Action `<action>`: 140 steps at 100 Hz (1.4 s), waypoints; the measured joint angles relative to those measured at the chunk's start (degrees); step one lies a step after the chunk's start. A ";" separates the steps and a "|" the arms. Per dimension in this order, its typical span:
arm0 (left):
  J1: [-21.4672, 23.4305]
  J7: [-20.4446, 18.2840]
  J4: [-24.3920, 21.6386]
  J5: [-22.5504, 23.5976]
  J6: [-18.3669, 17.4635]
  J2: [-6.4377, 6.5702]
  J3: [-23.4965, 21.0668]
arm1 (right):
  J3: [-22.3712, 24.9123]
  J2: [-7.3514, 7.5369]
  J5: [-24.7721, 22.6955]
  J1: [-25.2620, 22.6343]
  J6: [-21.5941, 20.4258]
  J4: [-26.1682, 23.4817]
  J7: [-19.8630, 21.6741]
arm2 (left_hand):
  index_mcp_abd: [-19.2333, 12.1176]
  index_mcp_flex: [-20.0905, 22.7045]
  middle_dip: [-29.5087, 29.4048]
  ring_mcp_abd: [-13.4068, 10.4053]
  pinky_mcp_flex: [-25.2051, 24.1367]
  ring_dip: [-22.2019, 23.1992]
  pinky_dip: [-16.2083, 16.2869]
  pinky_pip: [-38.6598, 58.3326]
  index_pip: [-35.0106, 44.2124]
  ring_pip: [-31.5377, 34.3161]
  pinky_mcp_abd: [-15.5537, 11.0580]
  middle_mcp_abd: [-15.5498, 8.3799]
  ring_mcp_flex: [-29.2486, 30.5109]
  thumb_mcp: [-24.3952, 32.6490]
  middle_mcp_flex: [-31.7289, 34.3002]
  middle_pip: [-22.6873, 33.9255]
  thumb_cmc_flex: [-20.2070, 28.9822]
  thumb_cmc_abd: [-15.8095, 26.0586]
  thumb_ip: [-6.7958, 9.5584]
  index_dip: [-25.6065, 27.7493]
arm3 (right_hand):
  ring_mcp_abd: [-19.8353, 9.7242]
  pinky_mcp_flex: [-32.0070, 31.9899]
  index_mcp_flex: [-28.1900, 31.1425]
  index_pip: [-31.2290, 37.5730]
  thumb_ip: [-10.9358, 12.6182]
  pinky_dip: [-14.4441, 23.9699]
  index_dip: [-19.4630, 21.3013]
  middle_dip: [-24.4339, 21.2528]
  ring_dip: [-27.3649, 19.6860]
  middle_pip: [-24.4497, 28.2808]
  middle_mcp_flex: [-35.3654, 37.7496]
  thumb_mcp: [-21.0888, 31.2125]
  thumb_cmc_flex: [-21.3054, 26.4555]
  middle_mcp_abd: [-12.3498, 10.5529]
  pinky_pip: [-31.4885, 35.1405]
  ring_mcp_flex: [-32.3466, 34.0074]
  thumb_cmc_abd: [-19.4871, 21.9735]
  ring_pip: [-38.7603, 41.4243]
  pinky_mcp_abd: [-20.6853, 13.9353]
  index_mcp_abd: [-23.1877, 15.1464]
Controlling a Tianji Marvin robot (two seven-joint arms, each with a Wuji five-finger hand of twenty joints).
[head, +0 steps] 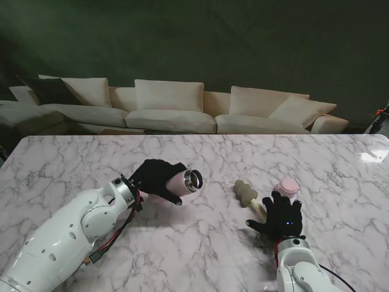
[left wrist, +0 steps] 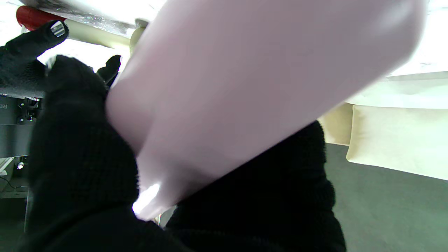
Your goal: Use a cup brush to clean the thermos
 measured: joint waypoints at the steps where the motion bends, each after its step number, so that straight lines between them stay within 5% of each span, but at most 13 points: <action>1: 0.00 -0.02 0.00 -0.01 0.00 0.00 0.00 | -0.05 0.01 -0.02 0.03 0.13 0.05 0.08 | 0.00 0.00 0.00 0.00 0.00 0.00 0.00 0.00 0.00 0.01 0.00 0.00 0.00 0.00 0.00 0.00 0.00 0.00 0.00 0.00 | 0.00 0.00 0.00 -0.01 0.00 0.00 0.29 0.00 0.00 0.00 0.00 -0.15 0.00 0.00 0.12 0.00 0.00 0.00 0.00 0.00; 48: -0.14 -0.39 0.12 -0.24 0.02 0.02 0.35 | -2.23 0.06 0.55 2.74 2.11 3.91 -0.47 | 0.00 0.00 0.00 0.00 0.00 0.00 0.00 0.01 0.00 0.03 0.00 0.00 0.00 0.00 0.00 0.01 0.00 0.00 0.00 0.00 | 0.02 0.54 8.50 3.15 0.57 0.45 4.12 0.00 0.02 0.09 -0.05 -2.35 8.49 1.34 1.13 0.01 -0.23 1.33 0.00 -4.90; 70: -0.31 -0.71 0.27 -0.51 0.17 0.02 0.63 | -3.50 0.04 1.78 4.02 1.76 5.30 -1.51 | 0.00 0.00 0.00 0.00 0.00 0.00 0.00 0.02 0.00 0.04 0.00 0.00 0.00 0.00 0.00 0.01 0.00 0.00 0.00 0.00 | 0.04 0.55 13.06 4.11 0.57 0.66 5.46 0.01 0.04 0.09 -0.06 13.95 8.51 1.36 1.57 0.01 -1.59 1.39 0.00 -9.01; 80: -0.35 -0.78 0.28 -0.61 0.18 0.02 0.66 | -4.06 0.04 1.27 4.47 1.76 5.80 -1.69 | 0.00 0.00 0.00 0.00 0.00 0.00 0.00 0.02 0.00 0.05 0.00 0.00 0.00 0.00 0.00 0.02 0.00 0.00 0.00 0.00 | 0.07 0.68 14.48 9.81 -6.19 1.12 1.97 0.01 0.05 0.09 0.63 15.22 13.12 1.36 1.79 0.43 -5.13 1.42 0.04 -11.98; 88: -0.38 -0.78 0.29 -0.62 0.17 0.02 0.66 | -4.13 0.02 1.06 4.62 1.58 6.10 -2.25 | 0.00 0.00 0.00 0.00 0.00 0.00 0.00 0.02 0.00 0.05 0.00 0.00 0.00 0.00 0.00 0.03 0.00 0.00 0.00 0.00 | 0.07 0.70 14.32 14.89 -8.57 1.13 -0.54 0.45 0.05 0.53 1.62 15.09 15.90 1.11 1.90 0.64 -7.56 1.54 0.05 -14.06; 110: -0.50 -0.67 0.43 -0.64 0.17 0.00 0.78 | -4.04 -0.25 2.41 4.80 -0.21 7.34 -6.17 | 0.00 0.00 0.00 0.00 0.00 0.00 0.00 0.03 0.00 0.07 0.00 0.00 0.01 0.00 0.00 0.08 0.00 0.00 0.00 0.00 | 0.17 1.66 16.92 16.31 -9.16 1.16 -1.91 0.71 0.06 2.32 10.35 16.50 20.44 -2.15 2.41 2.72 -12.24 2.80 0.68 -15.66; 117: -0.52 -0.64 0.48 -0.65 0.17 0.00 0.84 | -3.88 -0.44 2.65 4.81 -1.08 7.88 -7.72 | 0.00 0.00 0.00 0.00 0.00 0.00 0.00 0.04 0.00 0.07 0.00 0.00 0.01 0.00 0.00 0.12 0.00 0.00 0.00 0.00 | 3.33 2.22 16.98 16.31 -9.50 1.16 -1.92 0.75 0.06 2.38 15.97 16.61 20.95 -3.73 2.50 5.15 -12.30 2.75 1.40 -15.66; 140: -0.52 -0.58 0.54 -0.83 0.19 -0.02 0.79 | -3.54 -0.82 4.38 4.78 -1.42 7.96 -7.97 | 0.00 0.00 0.00 0.00 0.00 0.01 0.00 0.05 0.00 0.13 0.00 0.00 0.01 0.00 0.00 0.35 0.00 0.00 0.00 0.00 | 4.68 4.26 17.08 16.23 -9.64 -0.66 1.68 0.59 -0.72 0.49 31.98 16.59 21.64 -2.97 2.66 10.93 -12.31 0.93 1.46 -15.60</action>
